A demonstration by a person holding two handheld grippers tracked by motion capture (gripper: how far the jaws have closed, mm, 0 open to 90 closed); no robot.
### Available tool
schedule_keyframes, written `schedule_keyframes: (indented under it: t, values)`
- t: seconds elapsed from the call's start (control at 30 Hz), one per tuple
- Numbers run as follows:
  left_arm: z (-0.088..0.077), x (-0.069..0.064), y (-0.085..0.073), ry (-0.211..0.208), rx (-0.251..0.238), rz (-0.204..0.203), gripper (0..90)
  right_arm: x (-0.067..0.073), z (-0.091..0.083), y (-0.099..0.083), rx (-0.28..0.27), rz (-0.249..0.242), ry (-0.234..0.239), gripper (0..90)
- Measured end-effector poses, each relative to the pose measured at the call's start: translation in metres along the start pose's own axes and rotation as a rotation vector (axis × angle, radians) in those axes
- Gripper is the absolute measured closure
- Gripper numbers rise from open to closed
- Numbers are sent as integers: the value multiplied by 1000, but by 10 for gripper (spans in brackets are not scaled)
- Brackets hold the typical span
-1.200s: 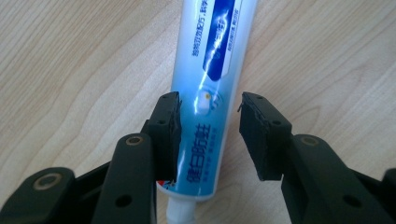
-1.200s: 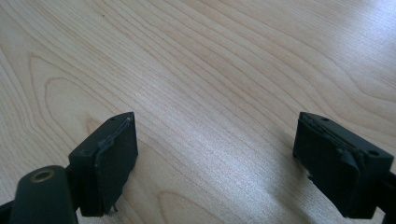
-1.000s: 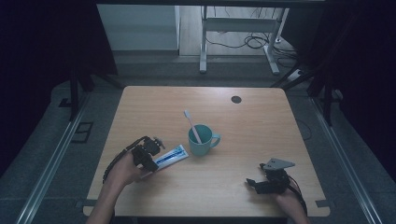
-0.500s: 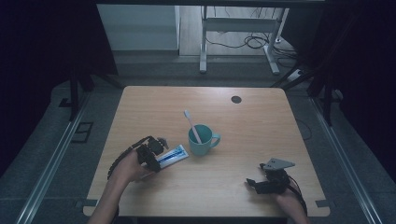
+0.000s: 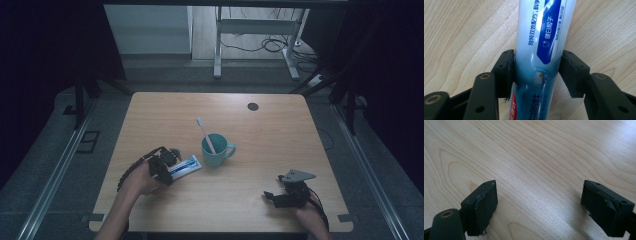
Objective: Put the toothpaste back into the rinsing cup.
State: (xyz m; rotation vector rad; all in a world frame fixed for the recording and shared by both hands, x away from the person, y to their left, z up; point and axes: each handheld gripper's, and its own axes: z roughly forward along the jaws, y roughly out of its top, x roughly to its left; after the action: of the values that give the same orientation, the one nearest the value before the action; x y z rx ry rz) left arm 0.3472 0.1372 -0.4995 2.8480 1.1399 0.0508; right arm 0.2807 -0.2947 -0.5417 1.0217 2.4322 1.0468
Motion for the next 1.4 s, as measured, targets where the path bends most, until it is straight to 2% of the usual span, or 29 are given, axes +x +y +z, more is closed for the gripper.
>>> schedule_keyframes:
  t: [0.3, 0.47, 0.73, 1.1, 1.27, 1.4]
  values:
    - [-5, 3, -2, -27, -15, -2, 657, 0, 0, 0, 0, 0, 0, 139]
    - [-8, 5, -5, -38, -33, -10, 705, 0, 0, 0, 0, 0, 0, 140]
    - [-9, 7, -12, -79, -73, -9, 723, 0, 0, 0, 0, 1, 0, 141]
    - [-24, 7, -27, -66, -189, -17, 726, 0, 0, 0, 0, 0, 0, 142]
    - [-31, 5, -34, -46, -242, -16, 726, 0, 0, 0, 0, 0, 0, 142]
    - [-36, 1, -39, -48, -280, -15, 726, 0, 0, 0, 0, -1, -1, 142]
